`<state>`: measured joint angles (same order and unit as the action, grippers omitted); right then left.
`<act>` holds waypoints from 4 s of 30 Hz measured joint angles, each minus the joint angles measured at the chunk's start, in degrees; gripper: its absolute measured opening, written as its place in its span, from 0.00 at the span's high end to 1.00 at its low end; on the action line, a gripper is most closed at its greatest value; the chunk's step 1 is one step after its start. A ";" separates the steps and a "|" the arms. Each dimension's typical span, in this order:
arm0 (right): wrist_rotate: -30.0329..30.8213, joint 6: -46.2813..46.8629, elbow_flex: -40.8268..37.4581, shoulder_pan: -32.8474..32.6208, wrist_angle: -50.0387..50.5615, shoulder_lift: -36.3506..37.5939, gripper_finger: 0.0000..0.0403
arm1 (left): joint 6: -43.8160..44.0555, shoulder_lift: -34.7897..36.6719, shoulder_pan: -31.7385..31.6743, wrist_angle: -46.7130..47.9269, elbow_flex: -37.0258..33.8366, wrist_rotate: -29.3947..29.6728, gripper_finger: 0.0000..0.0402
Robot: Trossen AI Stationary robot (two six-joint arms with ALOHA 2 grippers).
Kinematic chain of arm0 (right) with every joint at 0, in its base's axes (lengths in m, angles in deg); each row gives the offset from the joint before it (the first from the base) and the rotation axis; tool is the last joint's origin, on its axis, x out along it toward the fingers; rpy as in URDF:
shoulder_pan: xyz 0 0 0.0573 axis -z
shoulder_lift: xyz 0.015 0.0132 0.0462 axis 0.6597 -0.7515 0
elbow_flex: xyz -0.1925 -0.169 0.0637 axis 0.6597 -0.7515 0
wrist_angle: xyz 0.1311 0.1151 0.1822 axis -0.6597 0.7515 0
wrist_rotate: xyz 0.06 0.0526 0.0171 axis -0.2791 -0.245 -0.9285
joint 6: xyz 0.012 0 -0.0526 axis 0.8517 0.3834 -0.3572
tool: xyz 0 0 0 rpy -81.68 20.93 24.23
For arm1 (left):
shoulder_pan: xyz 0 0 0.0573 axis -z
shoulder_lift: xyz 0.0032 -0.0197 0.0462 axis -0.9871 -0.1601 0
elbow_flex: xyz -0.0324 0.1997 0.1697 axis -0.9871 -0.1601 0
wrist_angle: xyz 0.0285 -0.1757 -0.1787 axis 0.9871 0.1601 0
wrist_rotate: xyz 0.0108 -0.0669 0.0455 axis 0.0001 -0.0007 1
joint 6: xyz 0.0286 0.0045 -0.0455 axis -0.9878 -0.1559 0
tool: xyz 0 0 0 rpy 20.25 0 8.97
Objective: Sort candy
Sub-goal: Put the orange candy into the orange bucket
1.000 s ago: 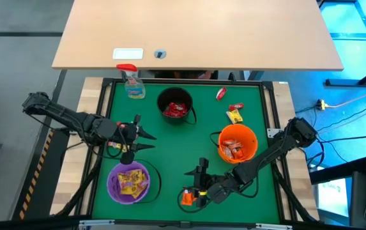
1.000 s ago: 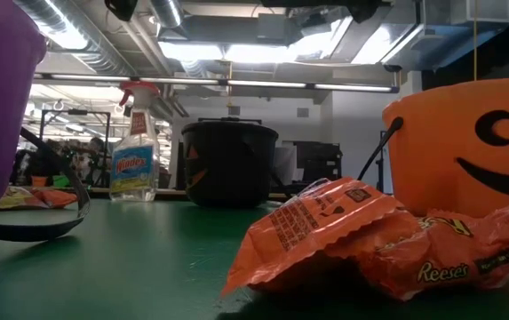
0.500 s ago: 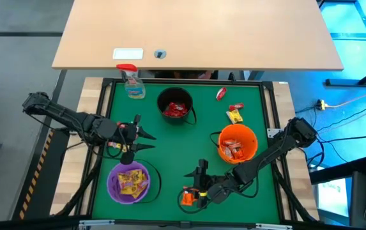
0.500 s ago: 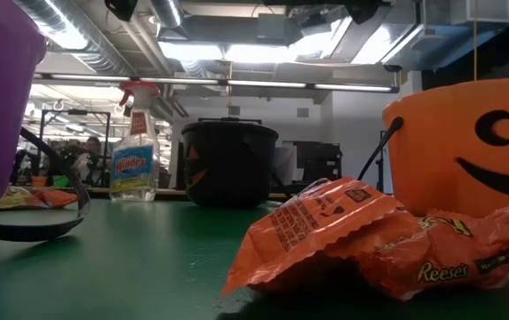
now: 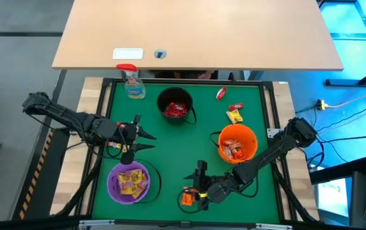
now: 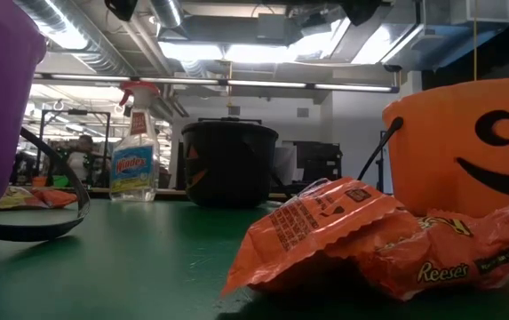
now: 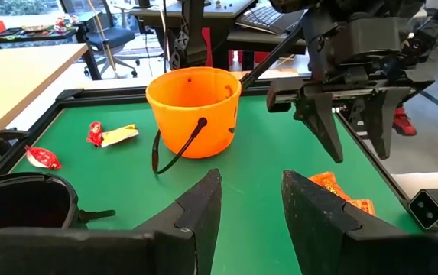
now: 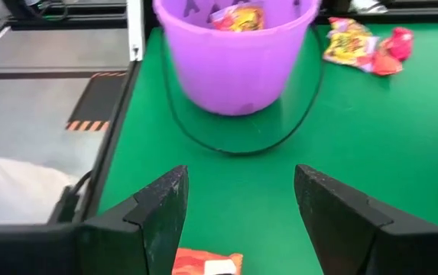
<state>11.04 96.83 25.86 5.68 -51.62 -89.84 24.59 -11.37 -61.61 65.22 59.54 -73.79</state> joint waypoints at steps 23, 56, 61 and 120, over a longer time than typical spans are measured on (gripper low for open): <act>-9.70 -4.00 4.65 0.09 3.64 0.02 0.41 | -0.44 0.00 -0.04 -0.04 0.00 1.73 0.68; -9.53 -4.41 9.60 0.00 10.03 -5.22 0.41 | 0.02 0.00 -0.04 0.00 0.00 1.53 0.68; -9.54 -3.77 9.60 -0.02 10.56 -5.22 0.41 | 0.14 0.00 -0.04 0.00 0.00 1.54 0.68; -9.41 -22.14 9.57 0.88 16.60 -17.08 0.41 | 2.82 -0.01 0.07 0.29 0.02 1.36 0.68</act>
<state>1.63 74.68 35.44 6.57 -35.02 -106.92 27.42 -11.37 -61.54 65.51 59.56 -72.43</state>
